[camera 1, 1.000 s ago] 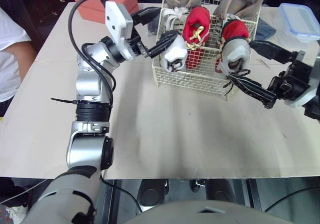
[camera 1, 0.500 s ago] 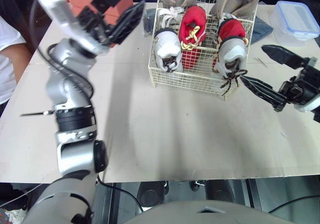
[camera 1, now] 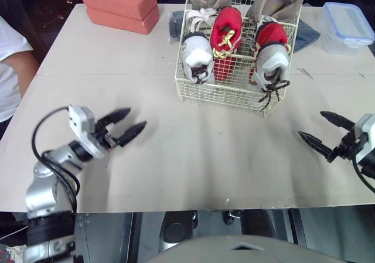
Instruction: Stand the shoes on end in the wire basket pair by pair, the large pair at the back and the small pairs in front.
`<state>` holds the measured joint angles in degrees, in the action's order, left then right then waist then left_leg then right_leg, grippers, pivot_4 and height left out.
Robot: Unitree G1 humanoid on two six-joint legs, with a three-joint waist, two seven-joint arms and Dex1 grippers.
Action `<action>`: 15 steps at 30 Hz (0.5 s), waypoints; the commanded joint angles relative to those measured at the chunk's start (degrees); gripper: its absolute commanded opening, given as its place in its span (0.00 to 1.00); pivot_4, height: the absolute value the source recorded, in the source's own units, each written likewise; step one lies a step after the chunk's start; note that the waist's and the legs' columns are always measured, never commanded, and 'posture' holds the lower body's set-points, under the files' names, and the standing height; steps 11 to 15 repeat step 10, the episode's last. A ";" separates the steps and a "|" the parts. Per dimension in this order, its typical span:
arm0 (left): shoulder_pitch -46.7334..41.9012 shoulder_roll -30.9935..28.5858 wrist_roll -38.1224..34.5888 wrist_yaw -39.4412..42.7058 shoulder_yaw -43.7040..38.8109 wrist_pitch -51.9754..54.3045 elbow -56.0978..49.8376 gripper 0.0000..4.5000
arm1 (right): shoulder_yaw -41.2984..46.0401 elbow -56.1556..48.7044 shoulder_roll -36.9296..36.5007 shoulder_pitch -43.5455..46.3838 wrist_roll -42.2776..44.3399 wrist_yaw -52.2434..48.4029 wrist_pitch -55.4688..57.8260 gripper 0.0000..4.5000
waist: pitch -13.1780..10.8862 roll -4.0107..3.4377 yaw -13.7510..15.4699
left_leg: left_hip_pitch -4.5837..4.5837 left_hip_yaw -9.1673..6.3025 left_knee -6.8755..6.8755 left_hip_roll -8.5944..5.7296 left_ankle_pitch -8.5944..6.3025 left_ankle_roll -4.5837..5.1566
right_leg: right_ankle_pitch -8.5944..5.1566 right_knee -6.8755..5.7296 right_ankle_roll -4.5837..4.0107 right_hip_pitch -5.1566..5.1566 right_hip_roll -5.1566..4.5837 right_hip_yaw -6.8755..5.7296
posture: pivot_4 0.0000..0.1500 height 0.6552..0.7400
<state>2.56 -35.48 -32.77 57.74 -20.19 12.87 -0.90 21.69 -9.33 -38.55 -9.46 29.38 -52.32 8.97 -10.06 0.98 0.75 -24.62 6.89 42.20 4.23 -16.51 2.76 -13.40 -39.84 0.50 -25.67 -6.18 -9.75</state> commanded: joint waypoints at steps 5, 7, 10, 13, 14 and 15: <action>7.02 1.92 4.08 -3.72 2.11 -3.41 -8.66 0.99 | -2.65 10.00 -0.21 4.10 -1.60 -7.33 -6.19 1.00 | 0.02 -0.05 0.18 | -0.01 -0.06 0.00 0.00 -0.04 0.06 | -0.01 0.00 -0.02 0.00 -0.03 -0.07 | 1.00 0.36; 7.43 1.90 5.08 -4.87 2.37 -3.83 -9.28 0.99 | -3.01 11.64 -0.33 5.06 -1.89 -8.25 -6.97 1.00 | 0.04 -0.11 0.15 | -0.01 -0.06 0.00 0.00 -0.12 0.20 | -0.01 -0.01 -0.03 0.00 -0.03 -0.07 | 1.00 0.36; 7.50 1.65 6.87 -6.16 2.81 -4.85 -9.84 0.99 | -3.42 12.61 -0.41 5.79 -2.30 -9.25 -7.61 1.00 | 0.05 -0.13 0.11 | -0.02 -0.05 0.00 0.00 -0.12 0.20 | -0.01 -0.01 -0.02 -0.01 -0.03 -0.07 | 1.00 0.36; 7.50 1.65 6.87 -6.16 2.81 -4.85 -9.84 0.99 | -3.42 12.61 -0.41 5.79 -2.30 -9.25 -7.61 1.00 | 0.05 -0.13 0.11 | -0.02 -0.05 0.00 0.00 -0.12 0.20 | -0.01 -0.01 -0.02 -0.01 -0.03 -0.07 | 1.00 0.36; 7.50 1.65 6.87 -6.16 2.81 -4.85 -9.84 0.99 | -3.42 12.61 -0.41 5.79 -2.30 -9.25 -7.61 1.00 | 0.05 -0.13 0.11 | -0.02 -0.05 0.00 0.00 -0.12 0.20 | -0.01 -0.01 -0.02 -0.01 -0.03 -0.07 | 1.00 0.36; 7.50 1.65 6.87 -6.16 2.81 -4.85 -9.84 0.99 | -3.42 12.61 -0.41 5.79 -2.30 -9.25 -7.61 1.00 | 0.05 -0.13 0.11 | -0.02 -0.05 0.00 0.00 -0.12 0.20 | -0.01 -0.01 -0.02 -0.01 -0.03 -0.07 | 1.00 0.36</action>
